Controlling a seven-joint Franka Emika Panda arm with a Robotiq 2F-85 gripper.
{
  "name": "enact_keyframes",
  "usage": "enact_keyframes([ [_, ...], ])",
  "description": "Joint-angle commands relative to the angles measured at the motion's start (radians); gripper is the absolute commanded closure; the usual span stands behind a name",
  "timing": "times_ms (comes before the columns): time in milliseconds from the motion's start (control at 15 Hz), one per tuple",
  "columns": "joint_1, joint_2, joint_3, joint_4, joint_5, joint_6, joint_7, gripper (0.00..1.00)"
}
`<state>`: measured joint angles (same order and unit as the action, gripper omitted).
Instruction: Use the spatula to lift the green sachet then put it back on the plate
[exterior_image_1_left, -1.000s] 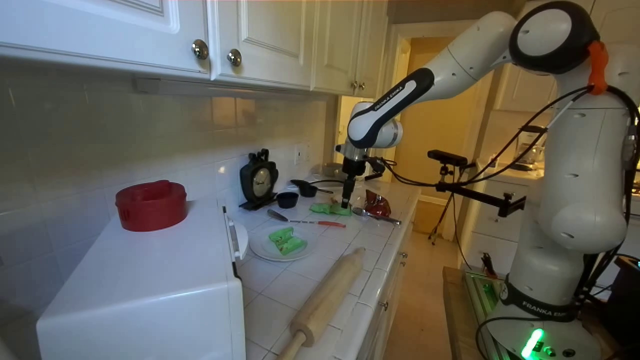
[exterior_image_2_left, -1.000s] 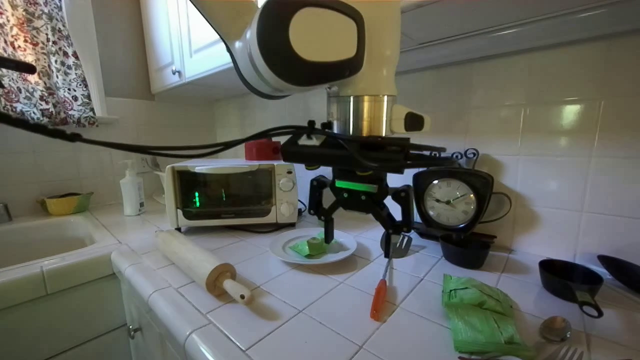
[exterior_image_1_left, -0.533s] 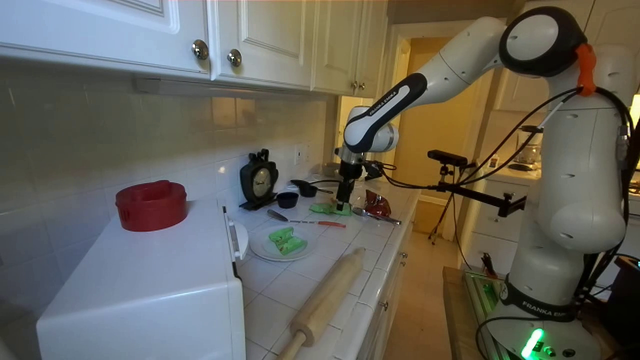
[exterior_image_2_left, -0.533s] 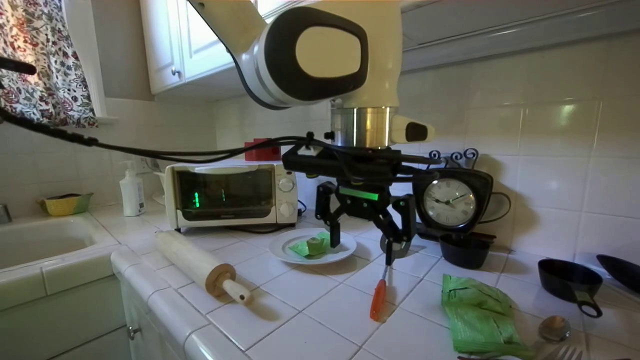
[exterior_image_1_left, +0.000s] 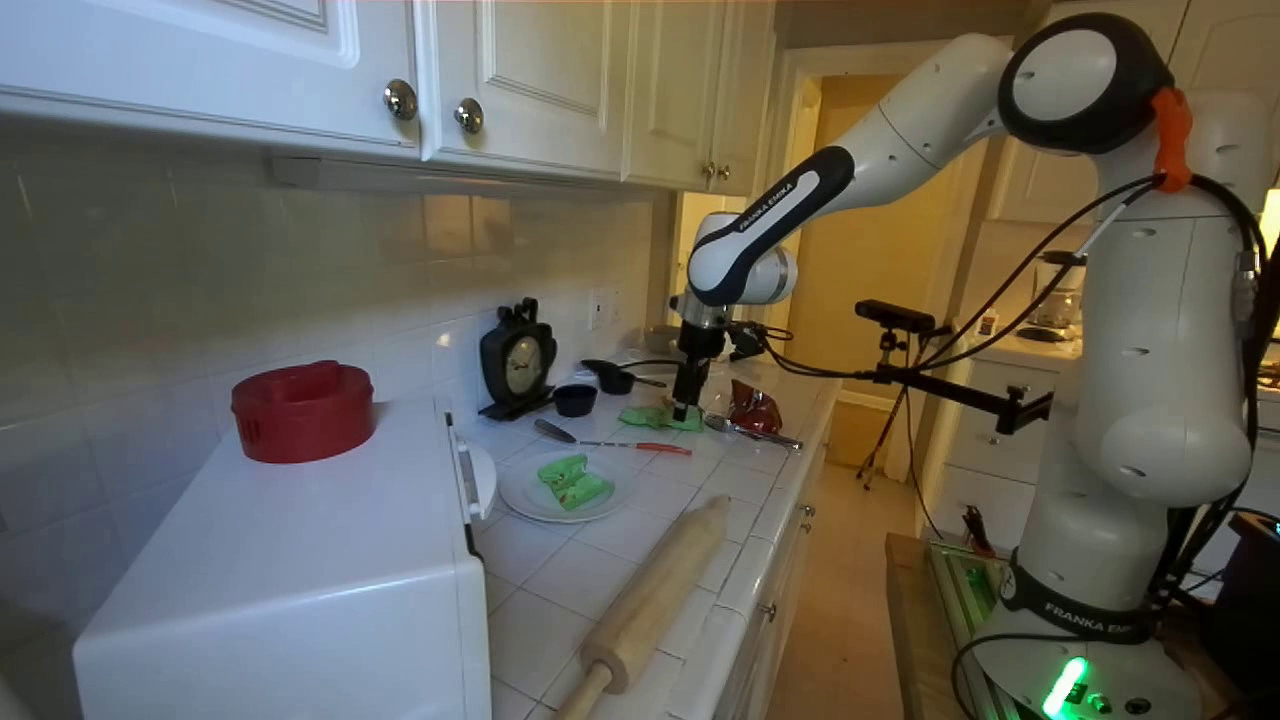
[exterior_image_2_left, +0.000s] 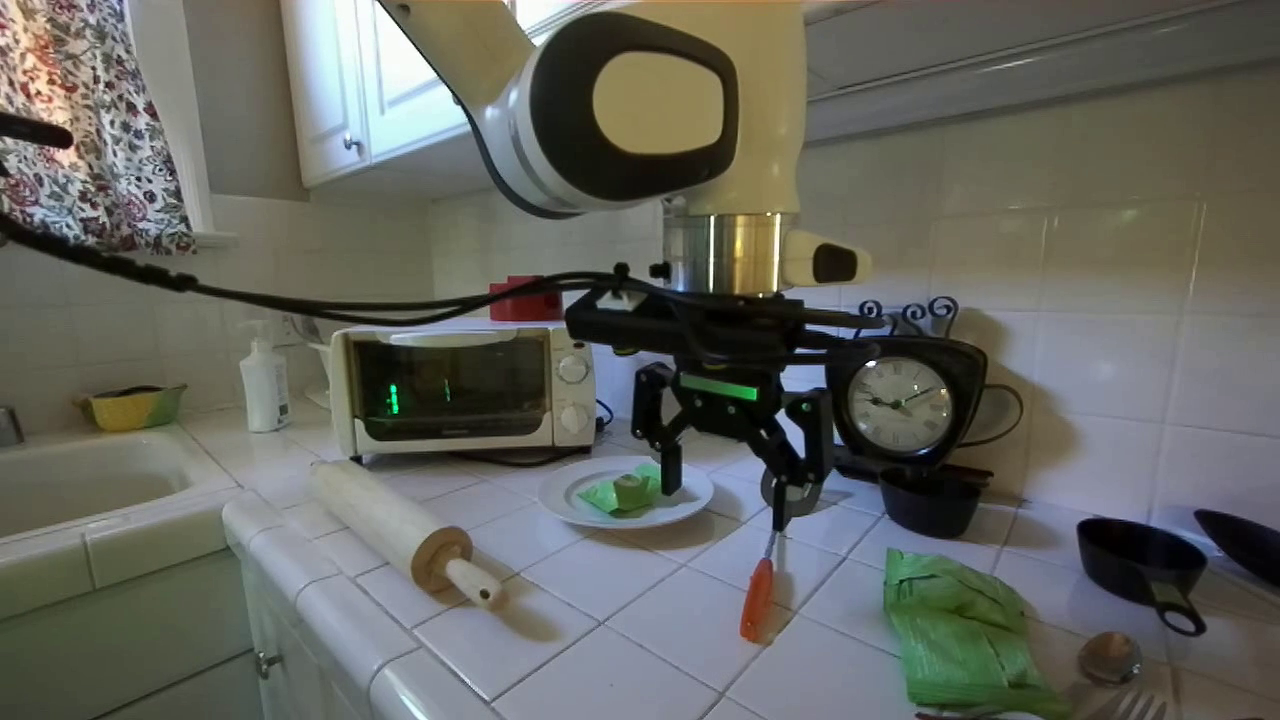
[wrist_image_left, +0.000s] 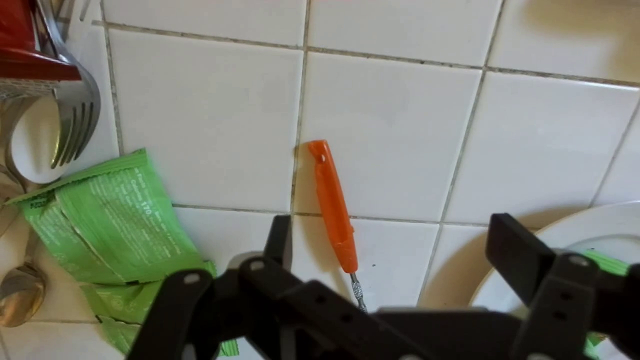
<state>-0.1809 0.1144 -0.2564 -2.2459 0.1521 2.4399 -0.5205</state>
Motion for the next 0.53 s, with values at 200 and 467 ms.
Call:
enact_keyframes([
  [200,-0.039,0.025,0.045,0.02,0.012,0.002,-0.006,0.0],
  [467,-0.047,0.046,0.058,0.035,0.021,0.005,-0.009,0.0],
])
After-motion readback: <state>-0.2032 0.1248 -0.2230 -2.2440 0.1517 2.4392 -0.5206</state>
